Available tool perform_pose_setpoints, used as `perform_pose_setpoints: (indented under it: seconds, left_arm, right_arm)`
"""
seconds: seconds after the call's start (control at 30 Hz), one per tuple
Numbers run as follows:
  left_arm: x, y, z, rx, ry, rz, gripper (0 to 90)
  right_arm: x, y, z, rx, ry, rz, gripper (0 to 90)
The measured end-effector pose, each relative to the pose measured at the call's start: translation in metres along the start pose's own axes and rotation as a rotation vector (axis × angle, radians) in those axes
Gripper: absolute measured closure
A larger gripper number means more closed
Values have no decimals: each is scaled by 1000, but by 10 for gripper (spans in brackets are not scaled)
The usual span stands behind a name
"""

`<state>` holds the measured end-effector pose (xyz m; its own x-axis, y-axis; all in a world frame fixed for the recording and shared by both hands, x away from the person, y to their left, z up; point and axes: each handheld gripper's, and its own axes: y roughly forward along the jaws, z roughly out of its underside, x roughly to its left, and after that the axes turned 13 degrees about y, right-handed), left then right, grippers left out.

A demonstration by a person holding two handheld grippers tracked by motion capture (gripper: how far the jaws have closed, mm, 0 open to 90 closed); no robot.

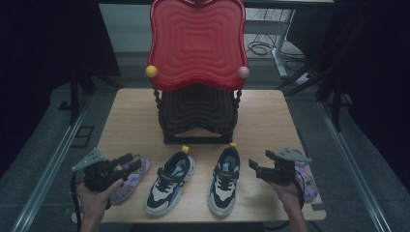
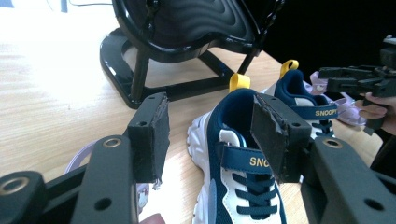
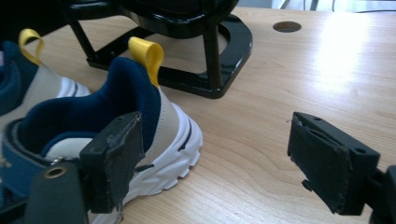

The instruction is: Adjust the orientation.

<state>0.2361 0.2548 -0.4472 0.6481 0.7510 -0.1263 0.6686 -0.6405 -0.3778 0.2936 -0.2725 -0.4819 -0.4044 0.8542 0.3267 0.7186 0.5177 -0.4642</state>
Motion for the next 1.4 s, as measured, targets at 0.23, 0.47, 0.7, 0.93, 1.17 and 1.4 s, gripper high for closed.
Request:
perform_pose_setpoints:
  seconds: [0.23,0.47,0.7,0.93,1.17,1.4]
  left_arm:
    - [-1,5,3,42,13,-6,594]
    - [-14,10,-3,66,76,31,805]
    - [-12,16,0,94,73,57,900]
    - [-11,10,1,128,77,27,900]
    - [-13,-5,10,176,69,5,900]
    - [-13,-20,30,216,62,-6,900]
  right_arm:
    - [-5,-3,2,-8,7,-26,236]
    - [2,-7,6,-6,-30,-36,296]
    - [1,-11,4,-45,-2,-67,324]
    - [2,-3,5,-15,-47,-76,333]
    - [7,0,6,-4,-104,-69,333]
    - [-1,-10,6,-22,-43,-70,333]
